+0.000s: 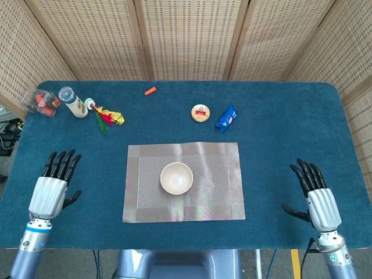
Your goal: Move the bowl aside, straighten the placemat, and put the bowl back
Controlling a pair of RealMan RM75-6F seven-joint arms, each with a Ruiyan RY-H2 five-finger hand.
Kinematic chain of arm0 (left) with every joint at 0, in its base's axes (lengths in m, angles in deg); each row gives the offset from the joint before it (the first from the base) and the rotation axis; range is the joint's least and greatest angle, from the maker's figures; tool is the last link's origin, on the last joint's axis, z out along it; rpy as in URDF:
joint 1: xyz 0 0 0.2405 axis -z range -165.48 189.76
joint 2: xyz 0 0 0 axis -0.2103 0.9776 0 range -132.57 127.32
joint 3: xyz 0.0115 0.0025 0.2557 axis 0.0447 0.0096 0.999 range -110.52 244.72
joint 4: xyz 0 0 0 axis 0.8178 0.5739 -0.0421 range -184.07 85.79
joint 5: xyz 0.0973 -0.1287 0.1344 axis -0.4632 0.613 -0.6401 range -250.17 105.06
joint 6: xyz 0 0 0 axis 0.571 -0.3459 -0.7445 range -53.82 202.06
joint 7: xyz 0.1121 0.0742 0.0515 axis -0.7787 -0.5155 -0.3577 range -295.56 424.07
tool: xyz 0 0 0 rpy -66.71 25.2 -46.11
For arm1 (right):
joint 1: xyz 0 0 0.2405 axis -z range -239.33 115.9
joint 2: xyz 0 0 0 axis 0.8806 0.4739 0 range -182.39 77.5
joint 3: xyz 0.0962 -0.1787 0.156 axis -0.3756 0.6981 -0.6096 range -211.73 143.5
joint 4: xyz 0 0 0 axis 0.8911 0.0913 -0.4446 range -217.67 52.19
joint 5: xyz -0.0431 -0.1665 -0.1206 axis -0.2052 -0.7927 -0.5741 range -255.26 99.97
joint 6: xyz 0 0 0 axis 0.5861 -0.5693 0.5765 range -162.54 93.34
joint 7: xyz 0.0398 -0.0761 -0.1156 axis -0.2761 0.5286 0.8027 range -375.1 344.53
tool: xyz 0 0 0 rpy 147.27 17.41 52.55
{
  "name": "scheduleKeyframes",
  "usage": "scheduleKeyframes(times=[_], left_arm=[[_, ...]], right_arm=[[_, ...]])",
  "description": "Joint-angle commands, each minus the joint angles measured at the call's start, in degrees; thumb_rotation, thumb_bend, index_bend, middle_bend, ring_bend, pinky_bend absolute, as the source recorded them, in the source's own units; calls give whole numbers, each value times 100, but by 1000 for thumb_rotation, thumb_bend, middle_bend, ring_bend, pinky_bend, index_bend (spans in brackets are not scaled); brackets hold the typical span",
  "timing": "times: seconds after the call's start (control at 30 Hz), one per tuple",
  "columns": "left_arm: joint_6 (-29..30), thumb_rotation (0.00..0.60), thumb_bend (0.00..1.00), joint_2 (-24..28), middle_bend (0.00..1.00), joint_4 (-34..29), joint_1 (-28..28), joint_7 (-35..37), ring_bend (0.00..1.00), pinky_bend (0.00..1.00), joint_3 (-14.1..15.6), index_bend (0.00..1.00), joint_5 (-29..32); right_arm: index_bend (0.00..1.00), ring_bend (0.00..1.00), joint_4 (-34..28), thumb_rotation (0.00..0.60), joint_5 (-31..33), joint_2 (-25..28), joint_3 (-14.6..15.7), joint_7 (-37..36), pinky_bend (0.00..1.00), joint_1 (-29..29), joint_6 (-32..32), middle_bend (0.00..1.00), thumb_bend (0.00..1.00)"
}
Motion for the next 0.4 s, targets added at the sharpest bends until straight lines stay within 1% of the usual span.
scheduleKeyframes(times=[0.03, 0.2, 0.4], left_arm=[[322, 600, 164, 53, 0, 249, -364, 274, 0, 0, 198, 5, -211], [482, 600, 160, 92, 0, 326, -558, 336, 0, 0, 206, 0, -344], [438, 600, 159, 164, 0, 356, -669, 472, 0, 0, 117, 0, -326]], right_arm=[[112, 0, -85, 600, 112, 98, 28, 599, 0, 2, -196, 0, 197], [113, 0, -249, 600, 311, 222, 6, 1060, 0, 18, -370, 0, 197], [113, 0, -325, 600, 626, 305, -98, 1402, 0, 51, -490, 0, 197]])
